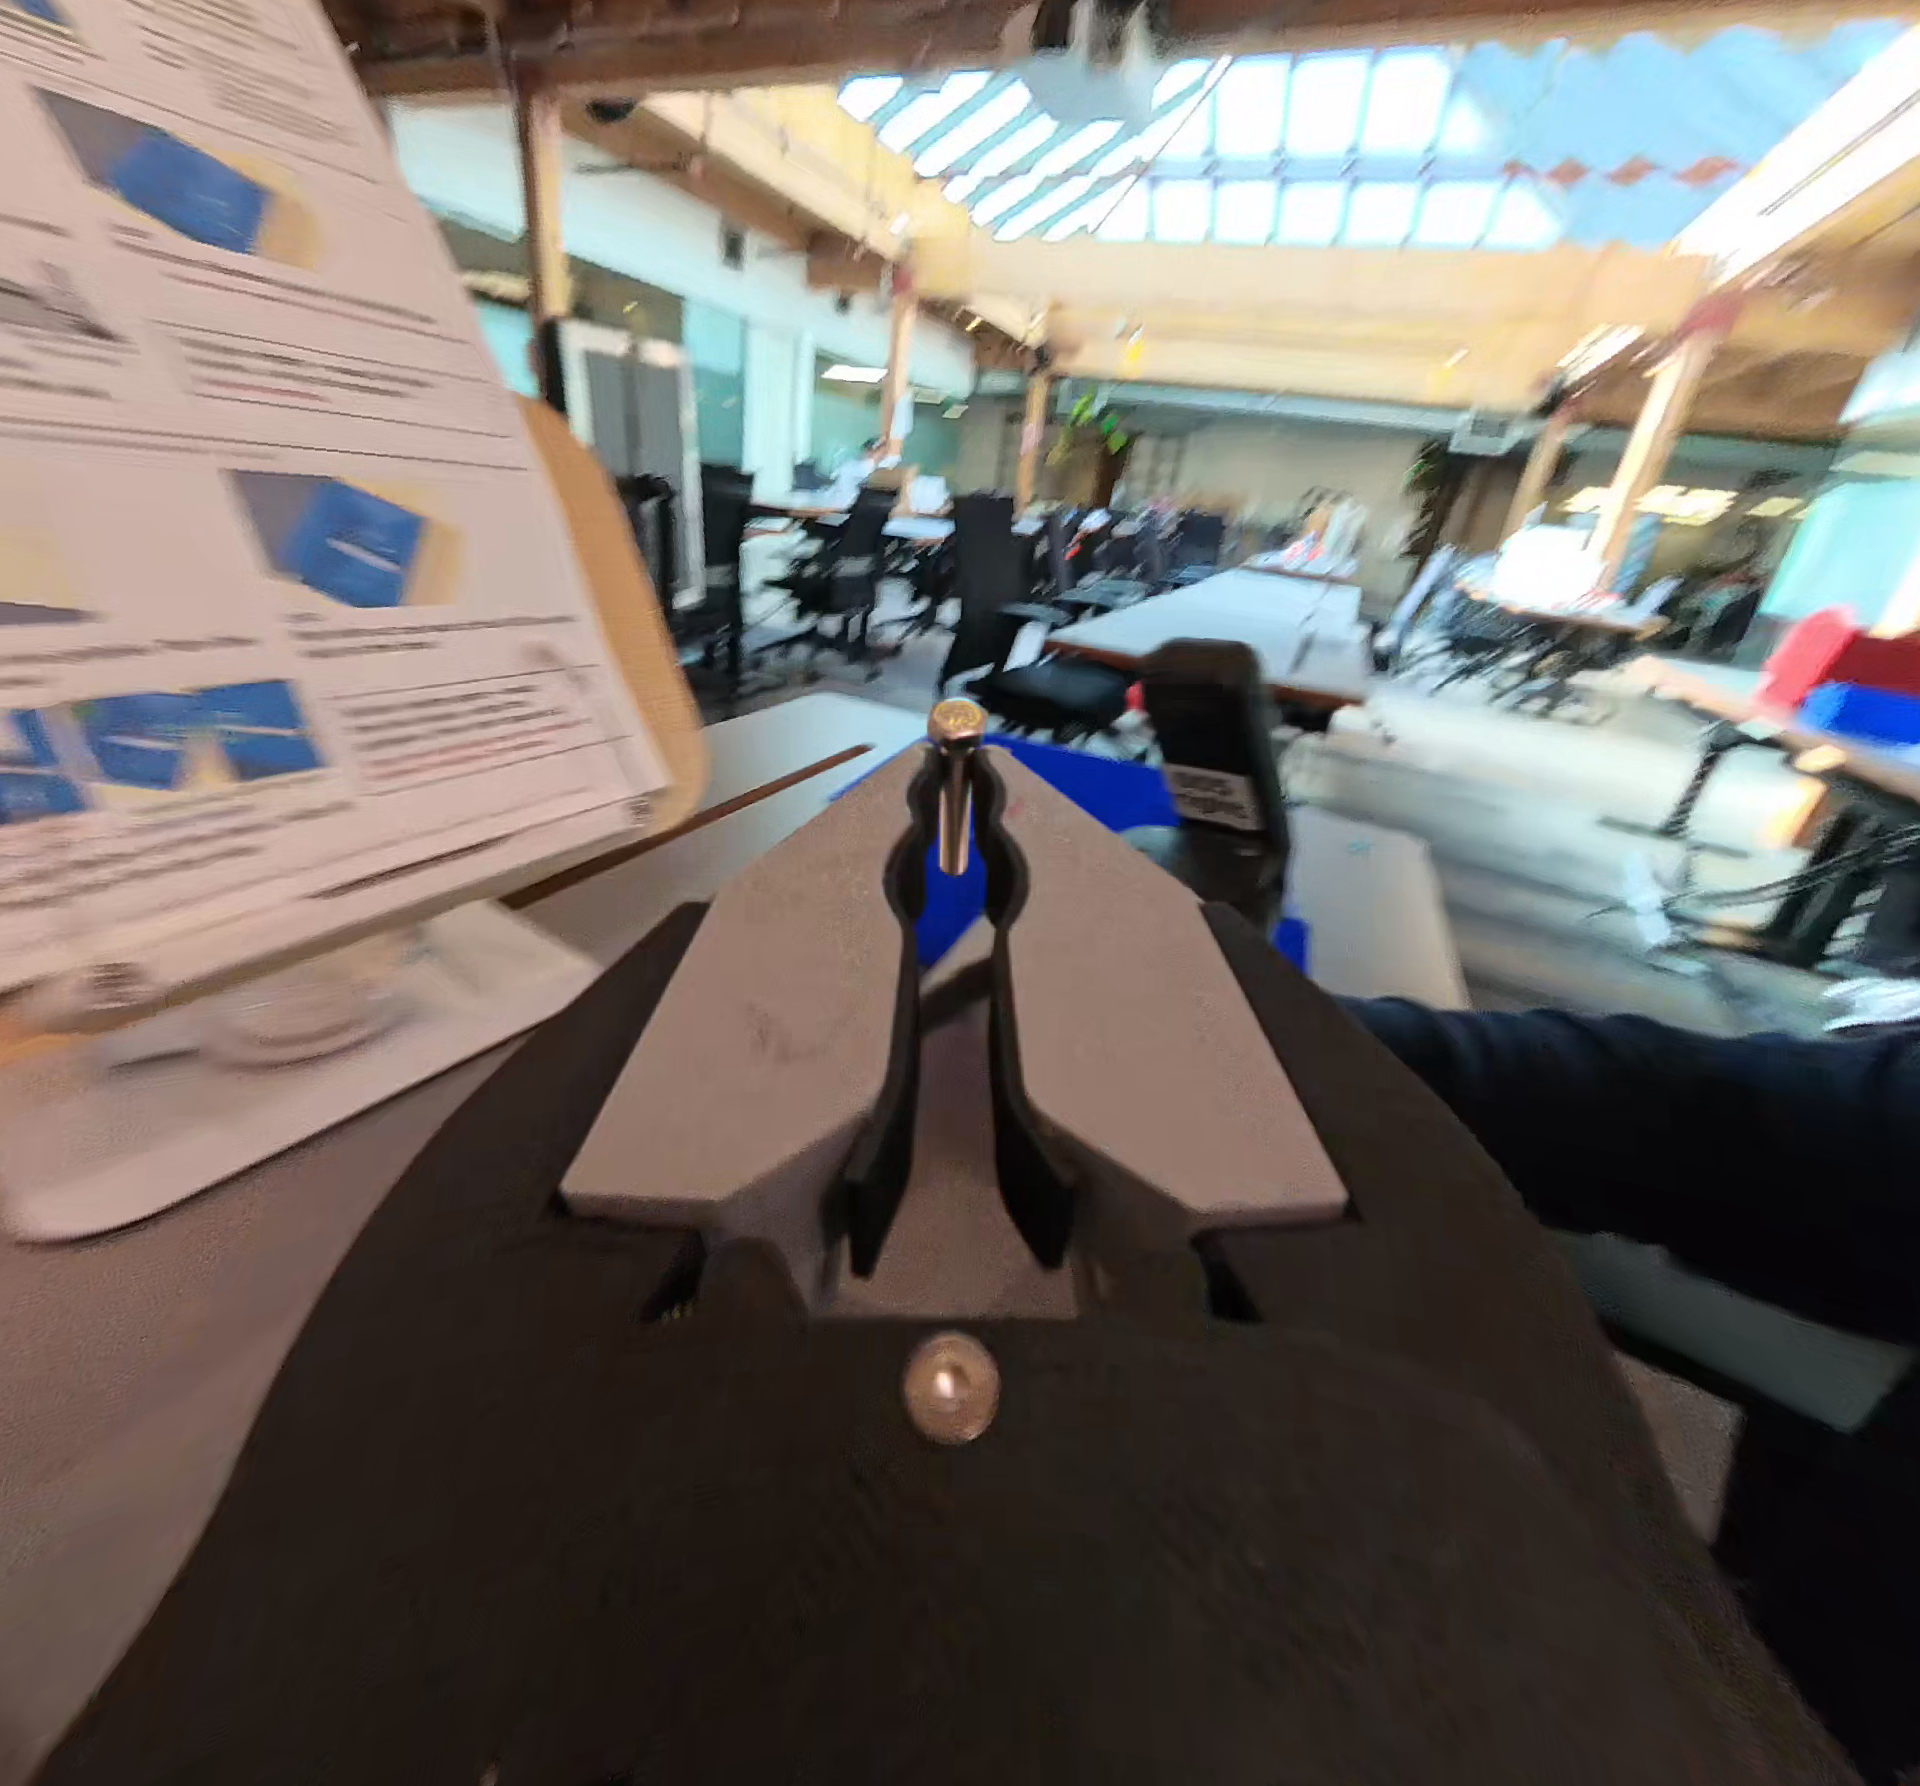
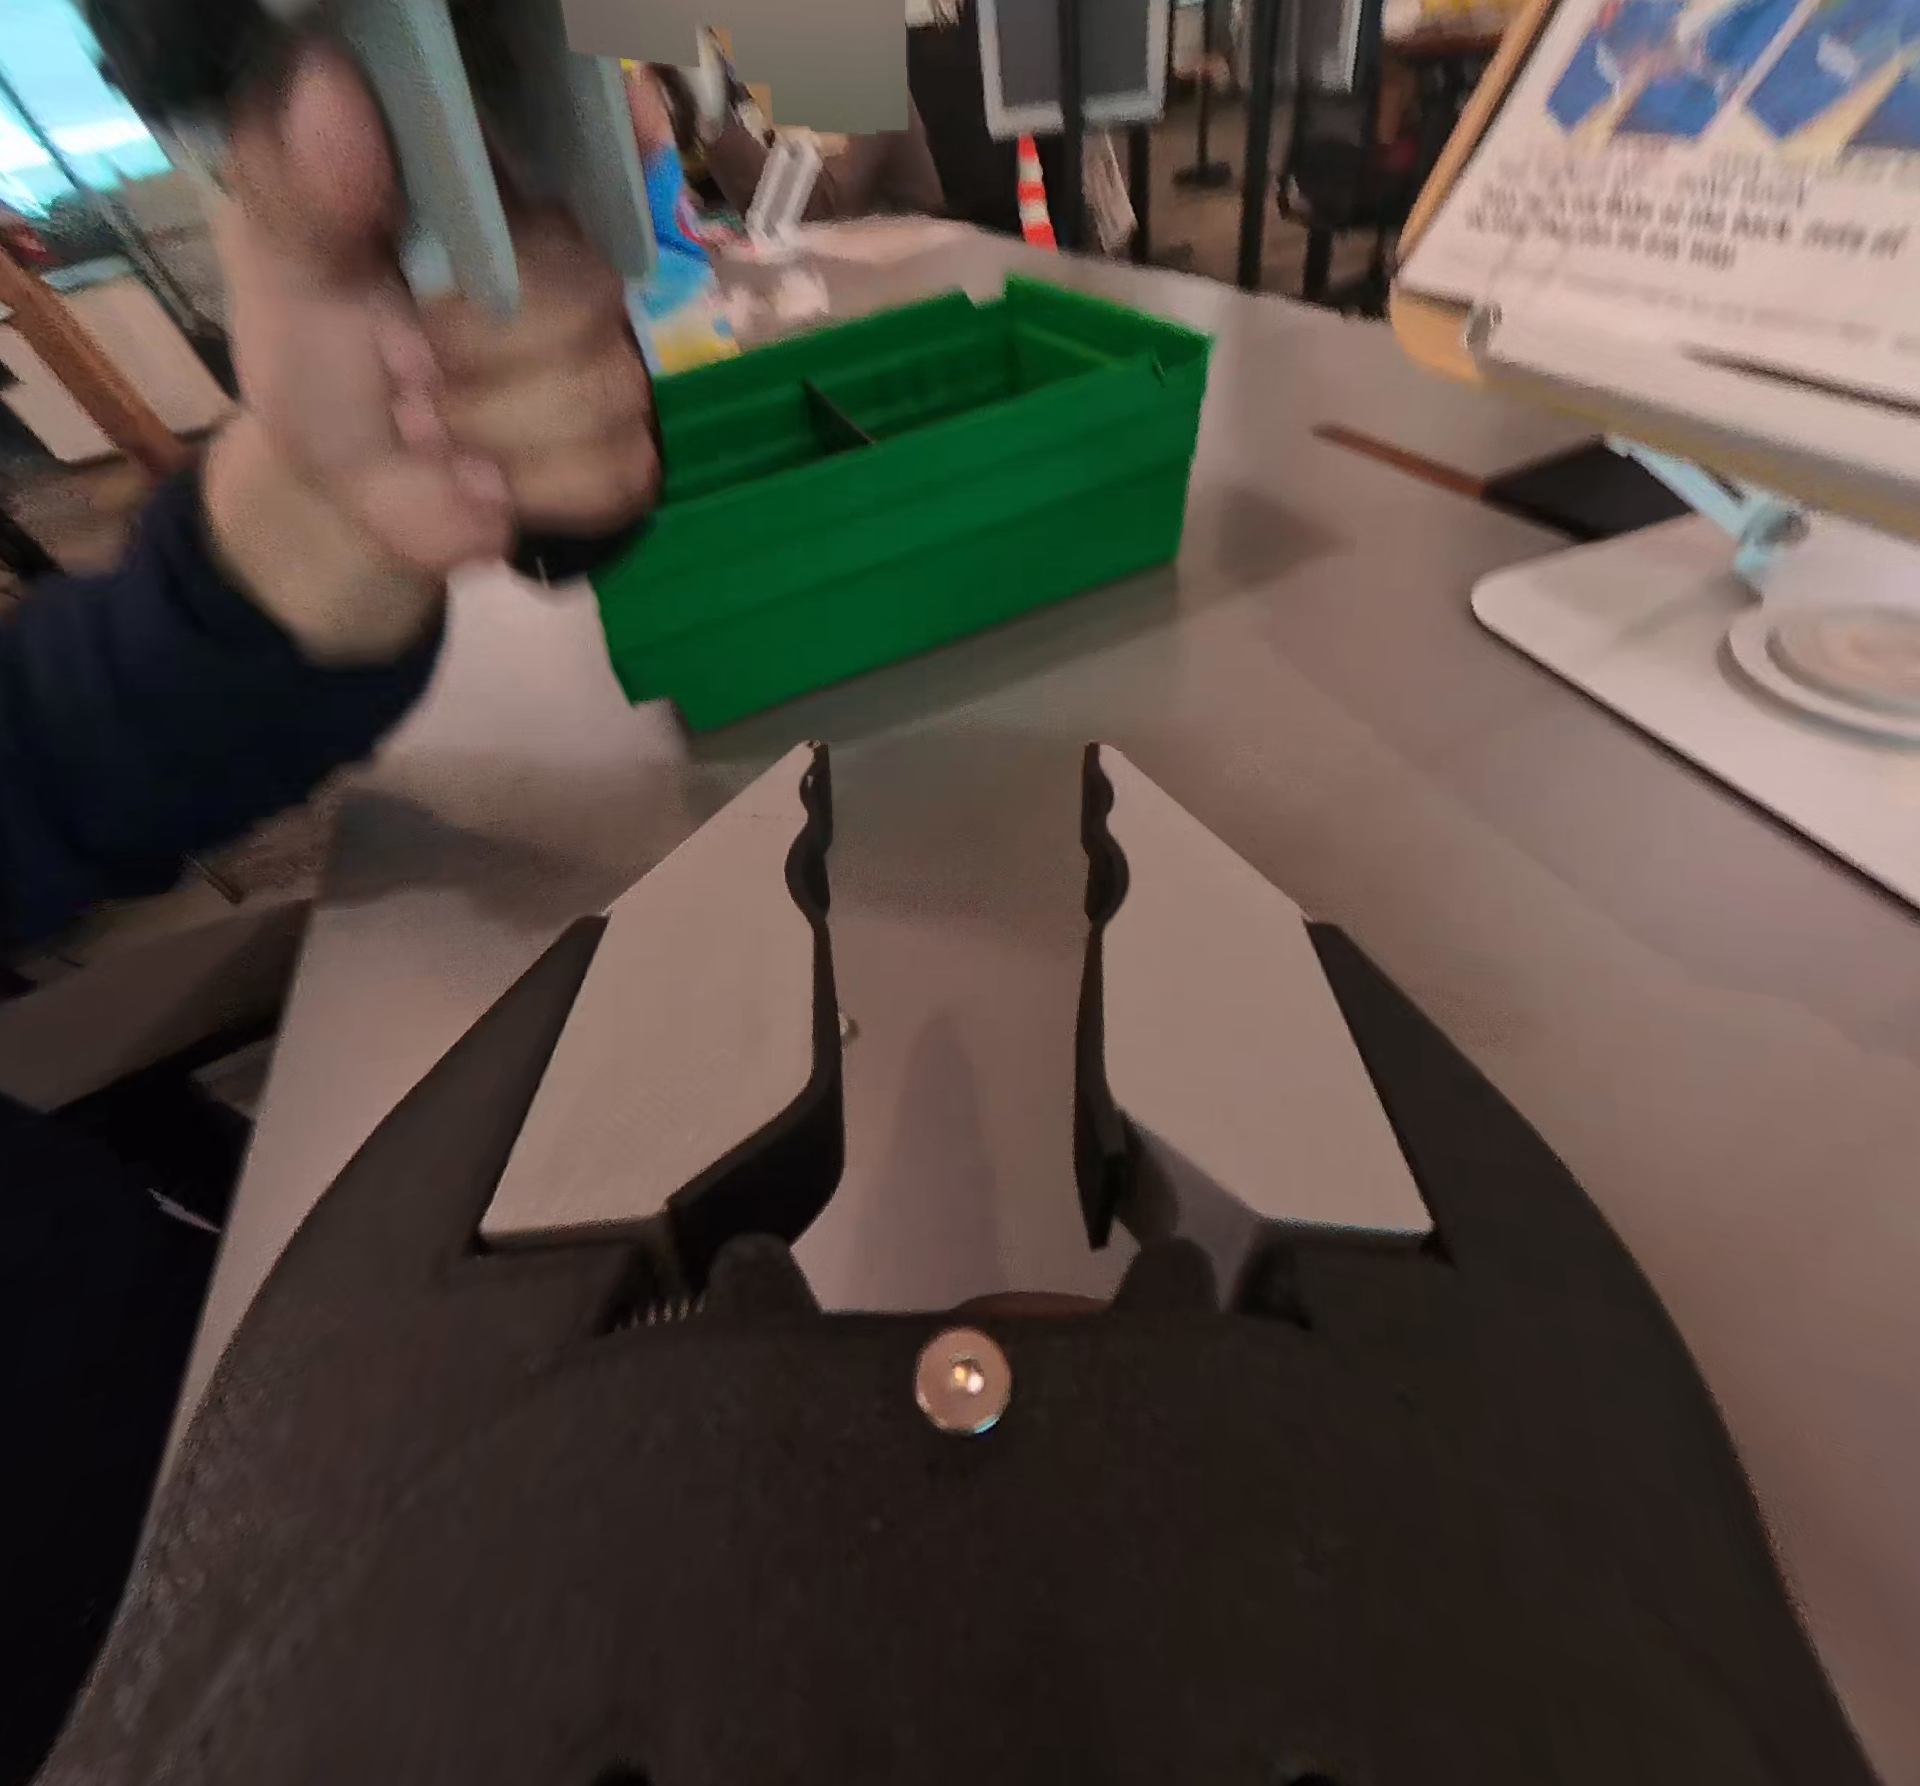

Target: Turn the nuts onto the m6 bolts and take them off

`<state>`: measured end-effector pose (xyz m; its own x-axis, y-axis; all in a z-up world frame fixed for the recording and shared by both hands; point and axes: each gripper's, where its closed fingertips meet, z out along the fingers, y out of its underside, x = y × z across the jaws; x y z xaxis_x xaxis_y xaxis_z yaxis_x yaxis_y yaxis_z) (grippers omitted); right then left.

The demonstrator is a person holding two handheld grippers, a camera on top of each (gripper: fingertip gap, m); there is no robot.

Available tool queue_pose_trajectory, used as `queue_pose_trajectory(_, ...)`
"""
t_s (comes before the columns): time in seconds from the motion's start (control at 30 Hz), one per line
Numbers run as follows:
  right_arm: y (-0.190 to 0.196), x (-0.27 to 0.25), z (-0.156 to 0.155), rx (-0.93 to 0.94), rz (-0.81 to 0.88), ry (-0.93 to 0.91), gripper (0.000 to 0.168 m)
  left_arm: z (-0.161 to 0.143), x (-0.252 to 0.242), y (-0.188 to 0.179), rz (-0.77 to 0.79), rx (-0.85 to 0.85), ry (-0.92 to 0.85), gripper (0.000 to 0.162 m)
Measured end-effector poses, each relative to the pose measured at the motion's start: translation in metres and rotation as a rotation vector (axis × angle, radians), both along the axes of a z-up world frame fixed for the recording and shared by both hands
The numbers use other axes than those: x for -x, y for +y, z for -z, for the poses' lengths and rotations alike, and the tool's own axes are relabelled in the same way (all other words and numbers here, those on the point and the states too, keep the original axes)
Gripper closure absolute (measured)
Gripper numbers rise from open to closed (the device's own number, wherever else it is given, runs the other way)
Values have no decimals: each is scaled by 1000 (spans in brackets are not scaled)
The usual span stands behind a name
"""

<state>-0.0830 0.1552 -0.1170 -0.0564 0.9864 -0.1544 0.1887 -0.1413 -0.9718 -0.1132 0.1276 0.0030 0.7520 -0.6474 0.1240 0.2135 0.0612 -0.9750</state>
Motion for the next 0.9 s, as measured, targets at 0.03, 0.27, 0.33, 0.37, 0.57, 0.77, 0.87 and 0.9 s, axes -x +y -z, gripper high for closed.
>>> queue_pose_trajectory(0.03,-3,-3,-9,4,-22,41,123,7,-12,-5,32,-19,-45,159)
queue_pose_trajectory(0.27,-14,-10,-34,62,-101,174,127,36,-40,0,163,-2,-214,159)
queue_pose_trajectory(0.33,-15,-11,-38,68,-98,203,135,49,-45,4,179,35,-232,158)
queue_pose_trajectory(0.37,-14,-11,-39,72,-98,206,137,52,-47,5,196,51,-240,159)
queue_pose_trajectory(0.57,-20,-13,-42,39,-116,225,157,59,-44,9,197,83,-279,158)
queue_pose_trajectory(0.77,-22,-12,-38,-10,-110,179,166,64,-42,10,203,112,-250,158)
queue_pose_trajectory(0.87,-17,-15,-32,0,-113,119,166,71,-37,13,168,133,-189,157)
queue_pose_trajectory(0.9,-14,-17,-30,10,-110,100,166,71,-34,13,156,129,-178,156)
